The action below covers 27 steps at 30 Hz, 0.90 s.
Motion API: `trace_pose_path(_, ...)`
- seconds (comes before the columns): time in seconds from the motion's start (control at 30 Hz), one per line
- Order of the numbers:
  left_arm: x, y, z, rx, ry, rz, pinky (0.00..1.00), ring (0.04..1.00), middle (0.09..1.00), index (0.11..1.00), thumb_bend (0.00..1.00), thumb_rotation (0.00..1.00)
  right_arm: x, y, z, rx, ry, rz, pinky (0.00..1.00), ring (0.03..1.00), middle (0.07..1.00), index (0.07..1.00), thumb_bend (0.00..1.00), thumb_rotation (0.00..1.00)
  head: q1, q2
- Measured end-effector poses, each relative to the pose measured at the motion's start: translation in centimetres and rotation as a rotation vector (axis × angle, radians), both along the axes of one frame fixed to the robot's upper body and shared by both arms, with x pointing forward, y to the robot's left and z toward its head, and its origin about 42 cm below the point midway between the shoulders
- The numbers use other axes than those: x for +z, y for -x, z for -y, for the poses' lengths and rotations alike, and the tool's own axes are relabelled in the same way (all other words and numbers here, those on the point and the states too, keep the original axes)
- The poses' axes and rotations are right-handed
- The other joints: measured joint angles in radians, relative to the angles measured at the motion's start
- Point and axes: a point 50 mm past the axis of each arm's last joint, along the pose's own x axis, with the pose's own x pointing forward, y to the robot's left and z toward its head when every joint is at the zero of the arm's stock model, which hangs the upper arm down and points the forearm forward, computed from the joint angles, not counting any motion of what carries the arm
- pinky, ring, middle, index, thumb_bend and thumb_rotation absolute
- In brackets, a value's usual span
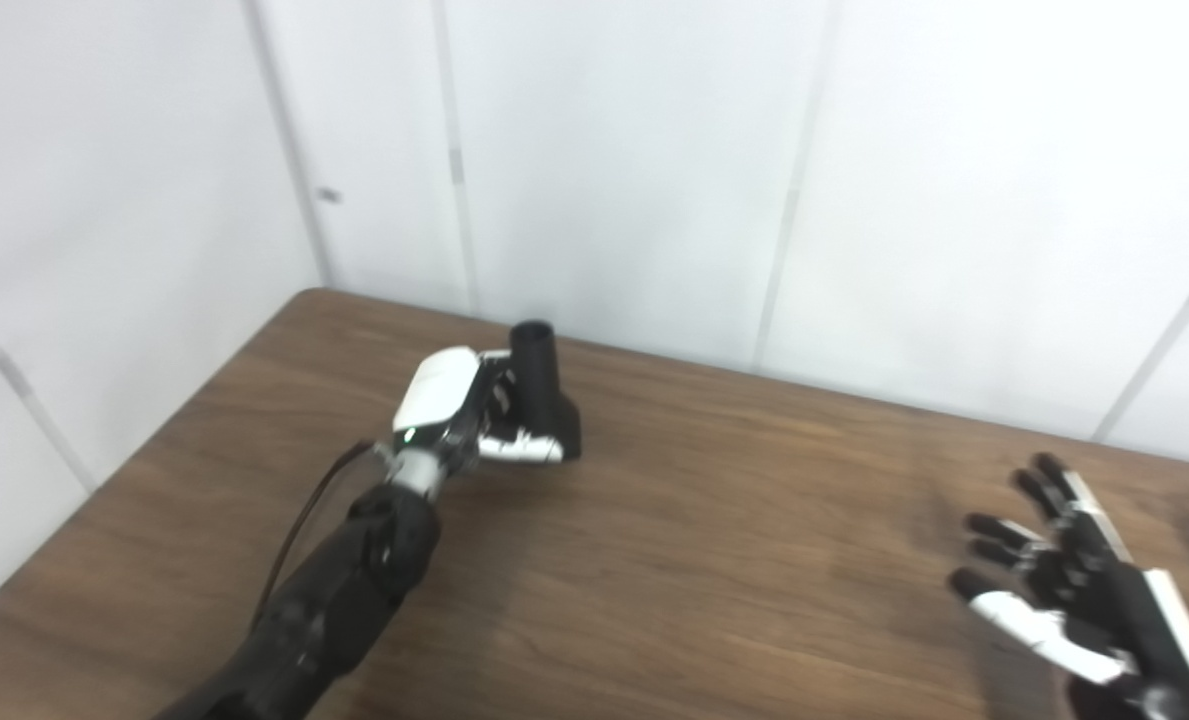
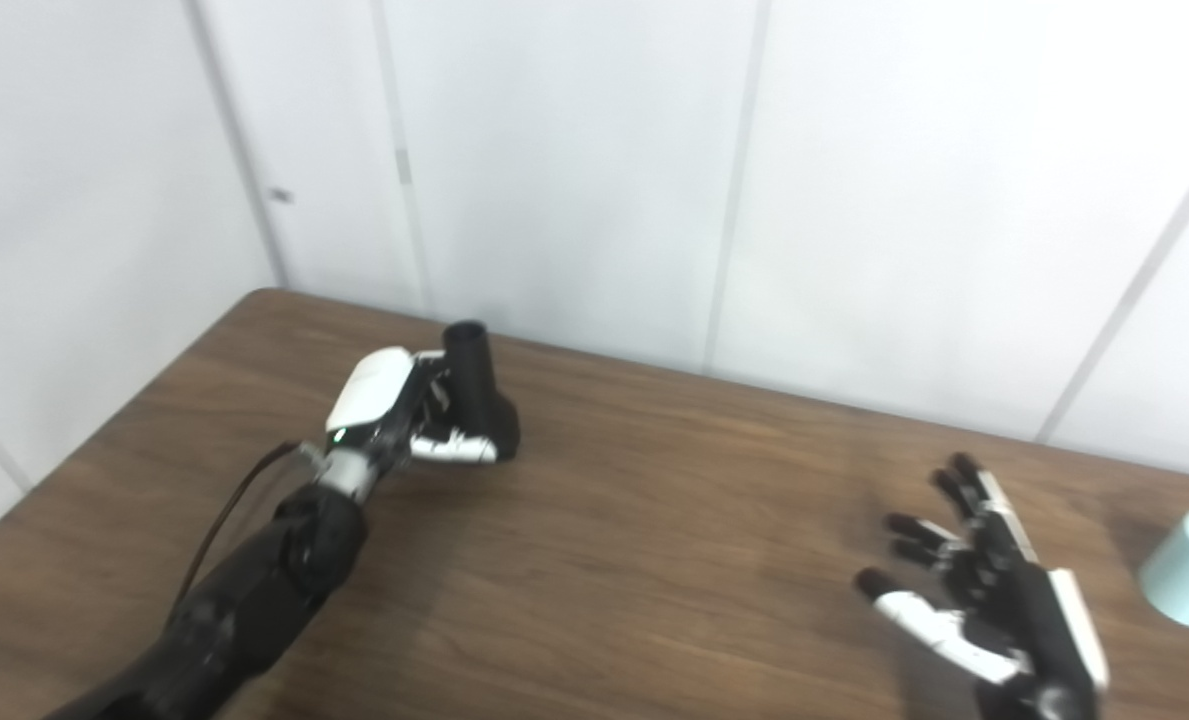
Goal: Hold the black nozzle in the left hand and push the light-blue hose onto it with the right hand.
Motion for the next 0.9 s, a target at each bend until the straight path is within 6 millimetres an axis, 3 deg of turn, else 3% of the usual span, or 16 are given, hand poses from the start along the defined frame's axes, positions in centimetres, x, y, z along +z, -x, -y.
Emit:
trace_pose_path(0.13, -0.2, 0.1, 4.9, -0.225, -0.067, 0.063, 0.32, 0.372, 0.444, 0.512, 0.52, 0.0, -1.4, -0.4, 0.3, 0.001, -0.005, 0.011, 0.56, 0.64, 0.862, 0.835, 0.73, 0.06, -0.057, 0.011)
trace_pose_path(0.2, -0.3, 0.1, 7.3, -0.294, -0.073, 0.073, 0.33, 0.386, 0.44, 0.515, 0.52, 0.0, -1.3, -0.7, 0.3, 0.004, -0.005, 0.03, 0.53, 0.639, 0.851, 0.824, 0.74, 0.12, -0.064, 0.012)
trace_pose_path(0.4, -0.2, 0.7, 13.1, -0.428, -0.072, 0.078, 0.33, 0.383, 0.437, 0.513, 0.52, 0.0, -0.6, -1.1, 0.7, -0.011, -0.024, 0.05, 0.49, 0.656, 0.856, 0.825, 0.76, 0.16, -0.106, 0.025)
trace_pose_path(0.57, -0.4, 1.3, 15.2, -0.501, -0.07, 0.067, 0.35, 0.399, 0.45, 0.507, 0.52, 0.0, 0.7, -1.6, 1.0, -0.013, -0.05, 0.068, 0.53, 0.67, 0.849, 0.823, 0.79, 0.16, -0.118, 0.029)
trace_pose_path(0.7, -0.6, 1.5, 16.4, -0.565, -0.077, 0.051, 0.31, 0.366, 0.42, 0.522, 0.52, 0.0, 0.8, -1.7, 0.9, -0.012, -0.051, 0.06, 0.53, 0.666, 0.846, 0.824, 0.81, 0.19, -0.153, 0.04)
trace_pose_path(0.77, -0.7, 1.4, 17.0, -0.585, -0.082, 0.047, 0.3, 0.36, 0.414, 0.521, 0.52, 0.0, 0.7, -1.6, 1.0, -0.012, -0.05, 0.059, 0.52, 0.661, 0.842, 0.826, 0.79, 0.19, -0.153, 0.04)
trace_pose_path(0.9, -0.8, 1.6, 18.2, -0.616, -0.087, 0.043, 0.28, 0.358, 0.41, 0.515, 0.52, 0.0, 1.0, -1.5, 1.3, -0.009, -0.028, 0.065, 0.51, 0.654, 0.817, 0.836, 0.72, 0.25, -0.236, 0.048)
